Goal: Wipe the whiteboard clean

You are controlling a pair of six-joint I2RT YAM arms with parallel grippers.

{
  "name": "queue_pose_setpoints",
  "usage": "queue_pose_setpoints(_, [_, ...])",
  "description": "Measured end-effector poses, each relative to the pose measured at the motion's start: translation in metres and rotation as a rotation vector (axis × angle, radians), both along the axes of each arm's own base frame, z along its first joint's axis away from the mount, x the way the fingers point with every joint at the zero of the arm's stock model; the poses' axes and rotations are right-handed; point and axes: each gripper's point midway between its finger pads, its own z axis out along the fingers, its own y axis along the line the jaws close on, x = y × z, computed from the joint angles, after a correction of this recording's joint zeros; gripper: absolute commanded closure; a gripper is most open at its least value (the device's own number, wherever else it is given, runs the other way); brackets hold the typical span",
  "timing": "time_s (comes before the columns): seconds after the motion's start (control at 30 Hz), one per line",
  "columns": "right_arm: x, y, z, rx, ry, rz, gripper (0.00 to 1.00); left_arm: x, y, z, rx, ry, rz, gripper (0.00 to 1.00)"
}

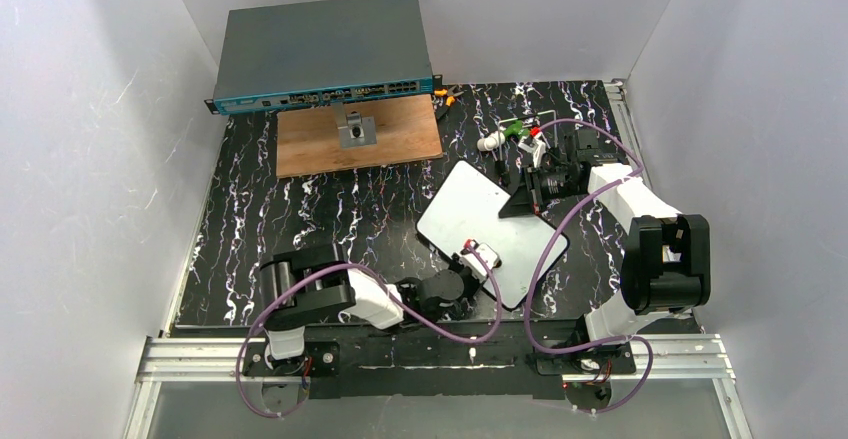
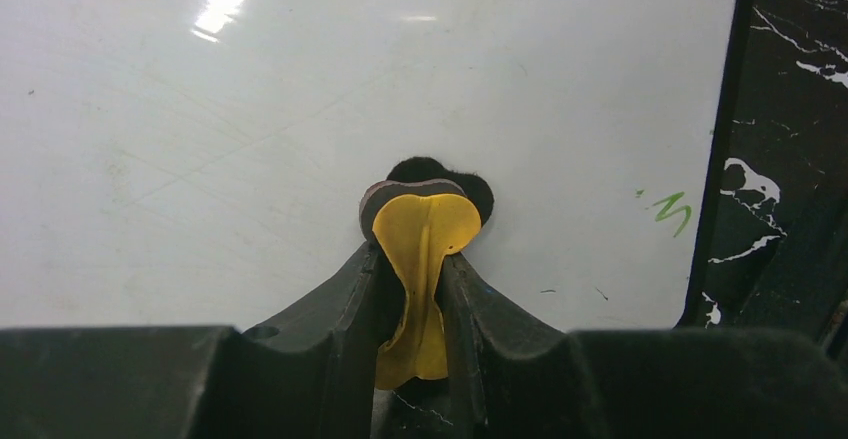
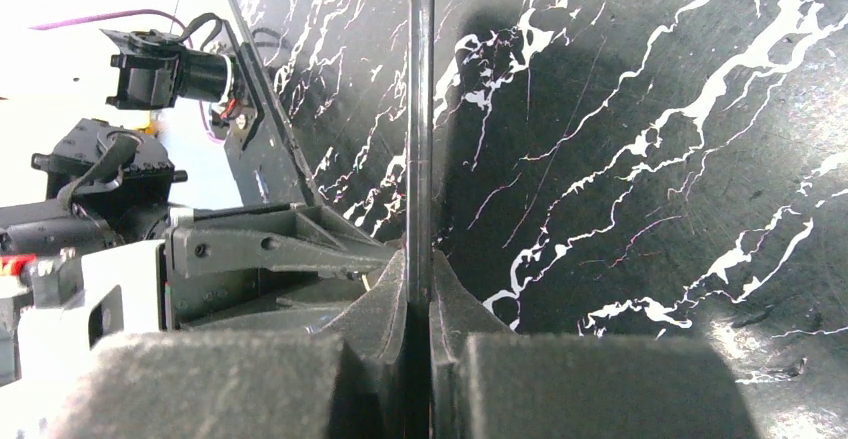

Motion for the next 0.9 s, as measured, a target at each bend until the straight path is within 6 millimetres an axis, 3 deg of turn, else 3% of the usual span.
queue_pose_setpoints(0.1, [-0.001, 0.001, 0.000, 0.004, 0.005, 0.002, 0.99, -0.009, -0.008, 0.003, 0.023, -0.033, -0.036, 1.00])
queue_pose_setpoints(0.37, [-0.007, 0.005, -0.002, 0.040, 0.077, -0.021, 0.99, -0.052, -0.054, 0.021, -0.013, -0.047, -0.194, 1.00])
queue_pose_setpoints(0.6, [0.000, 0.006, -0.003, 0.046, 0.053, -0.034, 0.99, -0.056, -0.074, 0.017, -0.017, -0.012, -0.229, 1.00])
queue_pose_setpoints(0.9, [0.005, 0.006, -0.003, 0.044, 0.035, -0.042, 0.99, -0.047, -0.074, 0.013, 0.020, -0.018, -0.158, 1.00])
